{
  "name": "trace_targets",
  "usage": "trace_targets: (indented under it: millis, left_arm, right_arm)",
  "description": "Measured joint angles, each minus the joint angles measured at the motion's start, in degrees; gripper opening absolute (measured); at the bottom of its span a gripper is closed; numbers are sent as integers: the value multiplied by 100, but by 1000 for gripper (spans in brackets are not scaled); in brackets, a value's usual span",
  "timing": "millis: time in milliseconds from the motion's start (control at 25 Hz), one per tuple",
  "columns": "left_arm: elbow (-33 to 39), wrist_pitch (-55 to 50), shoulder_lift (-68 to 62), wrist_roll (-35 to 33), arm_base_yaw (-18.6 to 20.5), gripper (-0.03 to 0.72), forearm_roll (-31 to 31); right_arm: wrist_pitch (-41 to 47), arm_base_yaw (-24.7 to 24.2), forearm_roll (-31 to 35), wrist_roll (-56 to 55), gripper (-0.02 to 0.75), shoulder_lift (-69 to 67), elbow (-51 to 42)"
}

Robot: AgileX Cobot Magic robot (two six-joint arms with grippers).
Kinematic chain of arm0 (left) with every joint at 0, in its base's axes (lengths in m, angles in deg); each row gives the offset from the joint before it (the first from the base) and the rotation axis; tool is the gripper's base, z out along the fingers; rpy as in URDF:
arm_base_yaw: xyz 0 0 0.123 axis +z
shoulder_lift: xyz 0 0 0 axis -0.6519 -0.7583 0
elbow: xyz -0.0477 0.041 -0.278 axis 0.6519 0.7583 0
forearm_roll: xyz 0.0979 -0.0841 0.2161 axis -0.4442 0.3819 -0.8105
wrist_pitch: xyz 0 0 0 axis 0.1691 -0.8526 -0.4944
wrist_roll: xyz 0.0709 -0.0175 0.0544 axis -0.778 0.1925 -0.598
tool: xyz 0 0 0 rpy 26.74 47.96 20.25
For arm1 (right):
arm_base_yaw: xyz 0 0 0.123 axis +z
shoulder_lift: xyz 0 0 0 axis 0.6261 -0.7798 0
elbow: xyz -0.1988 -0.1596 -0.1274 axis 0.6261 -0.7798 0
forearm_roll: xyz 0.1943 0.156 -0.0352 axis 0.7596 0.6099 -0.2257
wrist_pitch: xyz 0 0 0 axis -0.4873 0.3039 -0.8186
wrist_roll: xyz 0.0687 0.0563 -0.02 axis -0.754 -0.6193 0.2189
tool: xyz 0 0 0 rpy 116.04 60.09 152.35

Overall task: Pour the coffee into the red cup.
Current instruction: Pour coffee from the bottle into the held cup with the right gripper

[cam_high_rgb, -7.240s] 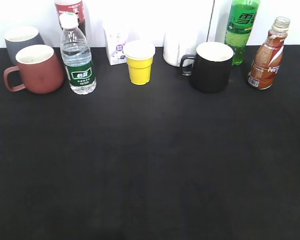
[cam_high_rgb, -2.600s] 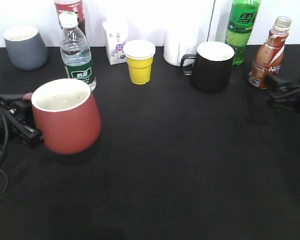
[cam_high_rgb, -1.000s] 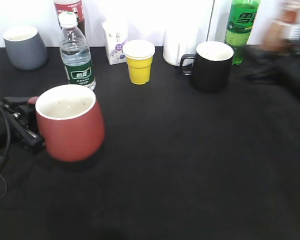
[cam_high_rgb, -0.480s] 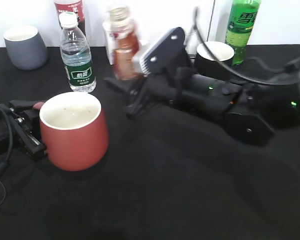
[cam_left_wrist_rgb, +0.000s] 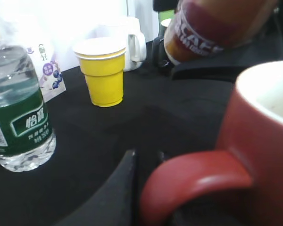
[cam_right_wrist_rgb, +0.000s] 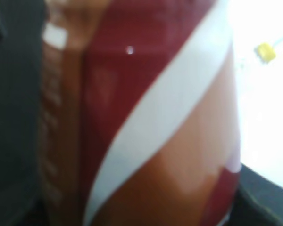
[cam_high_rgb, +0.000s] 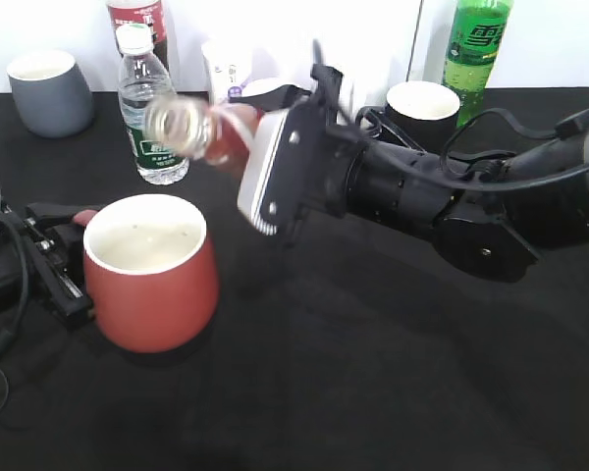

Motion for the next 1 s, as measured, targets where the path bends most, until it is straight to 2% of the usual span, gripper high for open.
trace_targets:
  millis: [240, 480, 680, 1000]
  left_arm:
    - [0, 5, 0, -210, 0, 80, -140]
    - [0, 5, 0, -228, 0, 80, -140]
    - [0, 5, 0, -228, 0, 81, -140]
    - [0, 5, 0, -233, 0, 82, -140]
  right_arm:
    - [-298, 0, 329, 1770, 533, 0, 0]
    - [-391, 0, 535, 2708, 533, 0, 0]
    - [-408, 0, 535, 3282, 533, 0, 0]
    - [-628, 0, 535, 3492, 533, 0, 0]
